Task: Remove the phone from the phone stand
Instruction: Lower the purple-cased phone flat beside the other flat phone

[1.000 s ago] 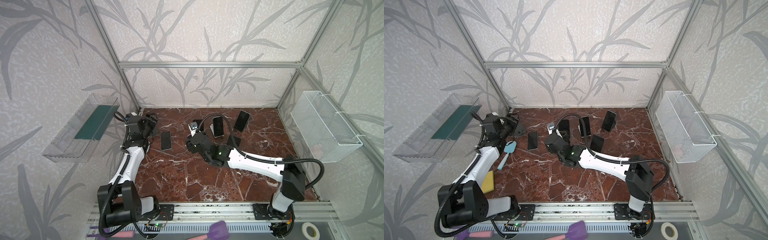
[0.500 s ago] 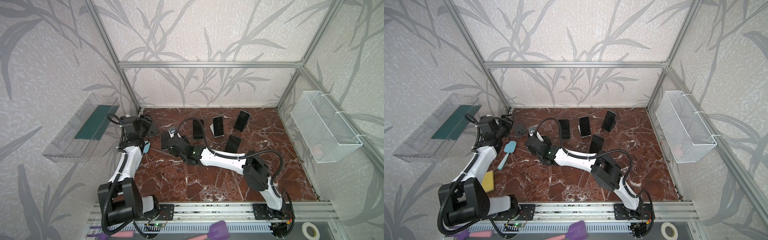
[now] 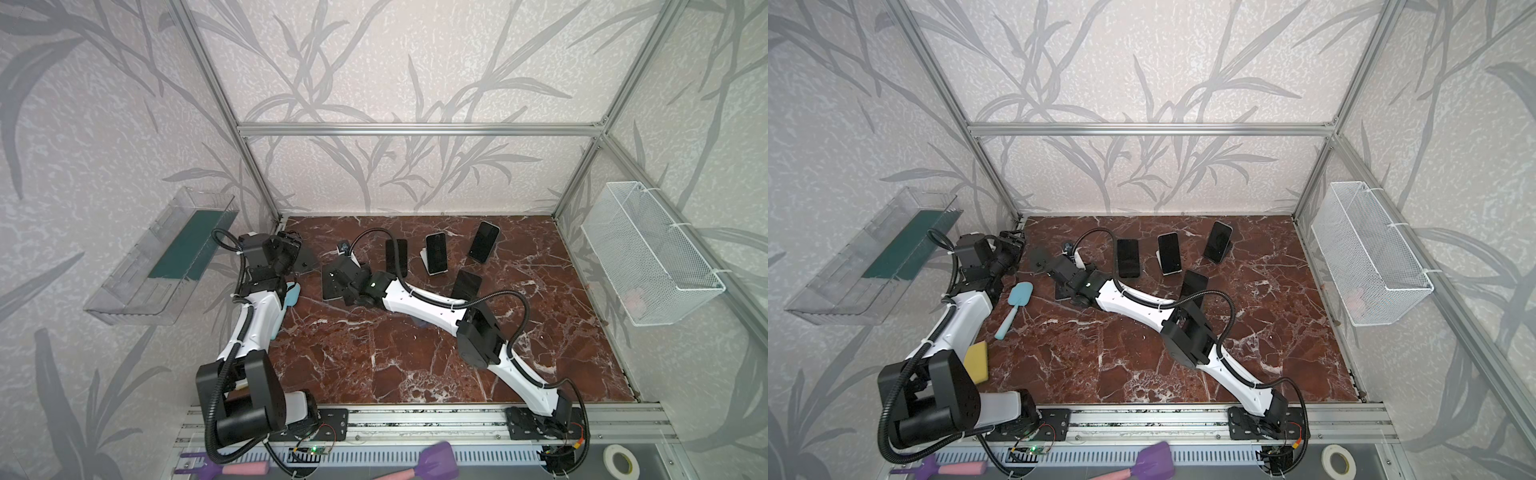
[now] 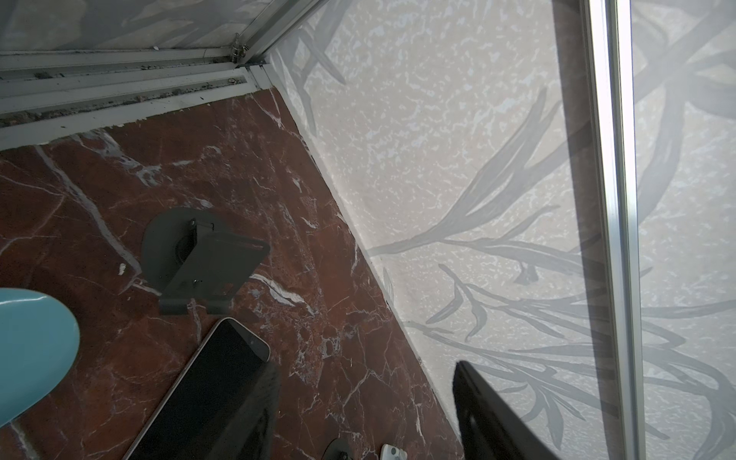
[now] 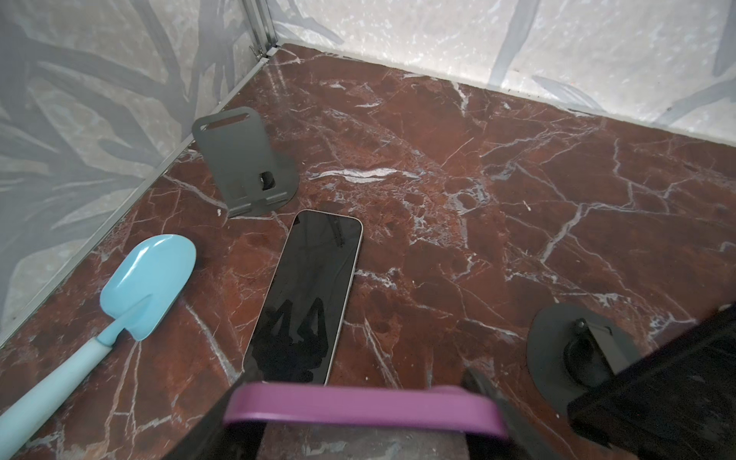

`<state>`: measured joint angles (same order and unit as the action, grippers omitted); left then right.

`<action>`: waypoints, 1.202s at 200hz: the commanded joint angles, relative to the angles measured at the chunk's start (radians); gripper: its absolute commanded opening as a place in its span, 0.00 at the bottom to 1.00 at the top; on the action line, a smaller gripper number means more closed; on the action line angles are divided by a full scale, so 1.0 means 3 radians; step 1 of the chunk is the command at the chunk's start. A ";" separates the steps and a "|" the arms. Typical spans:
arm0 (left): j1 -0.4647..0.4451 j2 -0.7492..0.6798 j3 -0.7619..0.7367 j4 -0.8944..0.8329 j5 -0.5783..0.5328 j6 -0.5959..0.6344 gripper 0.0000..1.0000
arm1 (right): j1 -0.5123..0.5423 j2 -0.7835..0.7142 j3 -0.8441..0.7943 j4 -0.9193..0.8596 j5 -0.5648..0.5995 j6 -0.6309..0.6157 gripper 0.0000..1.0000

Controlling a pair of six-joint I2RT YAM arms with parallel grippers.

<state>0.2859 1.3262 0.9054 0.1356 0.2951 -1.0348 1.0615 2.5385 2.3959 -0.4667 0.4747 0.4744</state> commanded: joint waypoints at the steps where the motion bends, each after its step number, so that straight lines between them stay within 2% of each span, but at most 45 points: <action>1: 0.0029 0.0012 0.0054 0.0087 0.0054 -0.0053 0.68 | -0.0014 0.0198 0.0429 -0.0442 0.0109 0.0135 0.65; 34: 0.0034 0.0007 0.0045 0.0107 0.0071 -0.0063 0.67 | -0.0107 0.0369 0.0612 -0.0479 0.0002 0.0361 0.63; 97: 0.0044 0.0033 0.0040 0.0131 0.0103 -0.0094 0.66 | -0.0237 0.0587 0.0762 -0.0482 -0.0099 0.0296 0.62; 172: 0.0039 -0.0015 0.0033 0.0186 0.0199 -0.0186 0.66 | -0.0240 0.0665 0.0589 -0.0249 -0.0131 0.0362 0.65; 240: 0.0044 0.0013 0.0025 0.0213 0.0238 -0.0233 0.65 | -0.0275 0.0765 0.0553 -0.0156 -0.0410 0.0396 0.67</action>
<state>0.2913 1.3323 0.9054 0.1730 0.3508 -1.0866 0.9733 2.7220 2.5896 -0.5011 0.4057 0.5755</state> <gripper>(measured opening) 0.654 0.740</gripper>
